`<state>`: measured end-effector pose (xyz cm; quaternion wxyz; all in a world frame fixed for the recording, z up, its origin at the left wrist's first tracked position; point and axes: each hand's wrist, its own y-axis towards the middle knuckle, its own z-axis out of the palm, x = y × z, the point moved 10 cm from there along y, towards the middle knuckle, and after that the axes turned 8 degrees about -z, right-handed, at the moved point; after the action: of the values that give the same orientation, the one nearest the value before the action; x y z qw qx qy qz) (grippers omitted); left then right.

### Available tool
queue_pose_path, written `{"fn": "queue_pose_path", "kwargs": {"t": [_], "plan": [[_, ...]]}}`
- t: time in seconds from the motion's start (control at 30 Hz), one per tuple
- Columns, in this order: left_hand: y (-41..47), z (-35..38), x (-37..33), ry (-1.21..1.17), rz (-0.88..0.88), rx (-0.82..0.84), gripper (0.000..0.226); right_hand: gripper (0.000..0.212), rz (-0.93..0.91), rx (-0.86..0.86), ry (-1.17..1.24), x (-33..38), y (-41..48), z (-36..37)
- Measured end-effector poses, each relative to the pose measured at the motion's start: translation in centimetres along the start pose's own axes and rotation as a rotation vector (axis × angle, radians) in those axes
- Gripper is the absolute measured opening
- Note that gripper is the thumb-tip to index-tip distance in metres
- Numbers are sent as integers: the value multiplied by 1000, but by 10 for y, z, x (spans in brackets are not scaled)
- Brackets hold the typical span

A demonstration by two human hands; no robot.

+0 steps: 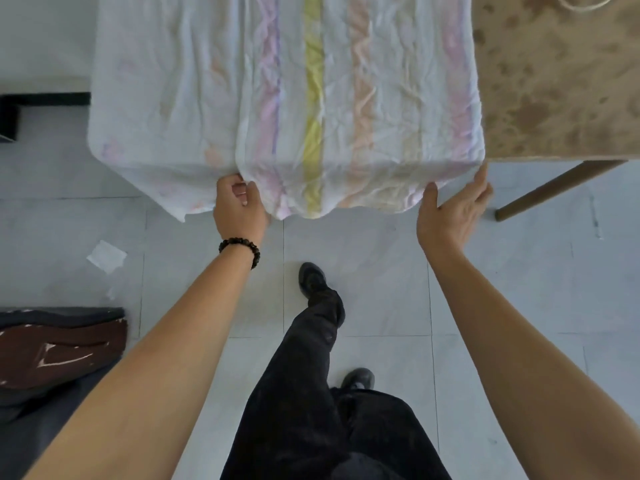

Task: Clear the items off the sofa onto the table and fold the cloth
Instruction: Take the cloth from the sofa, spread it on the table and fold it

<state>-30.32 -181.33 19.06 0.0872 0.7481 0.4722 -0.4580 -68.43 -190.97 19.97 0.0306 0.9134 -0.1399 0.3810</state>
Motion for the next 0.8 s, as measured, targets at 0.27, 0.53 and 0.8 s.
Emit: {"fn": "queue_pose_path", "kwargs": {"t": [0.27,0.53,0.8], "plan": [[-15,-104,-59,-31,155,-59,49,49,-565,214,-179,141,-46,22],[65,-158,-13,89,13,-143,62,46,-862,544,-311,252,-69,140],[214,-129,25,-179,-459,227,34,50,-1004,671,-513,388,-27,312]]}}
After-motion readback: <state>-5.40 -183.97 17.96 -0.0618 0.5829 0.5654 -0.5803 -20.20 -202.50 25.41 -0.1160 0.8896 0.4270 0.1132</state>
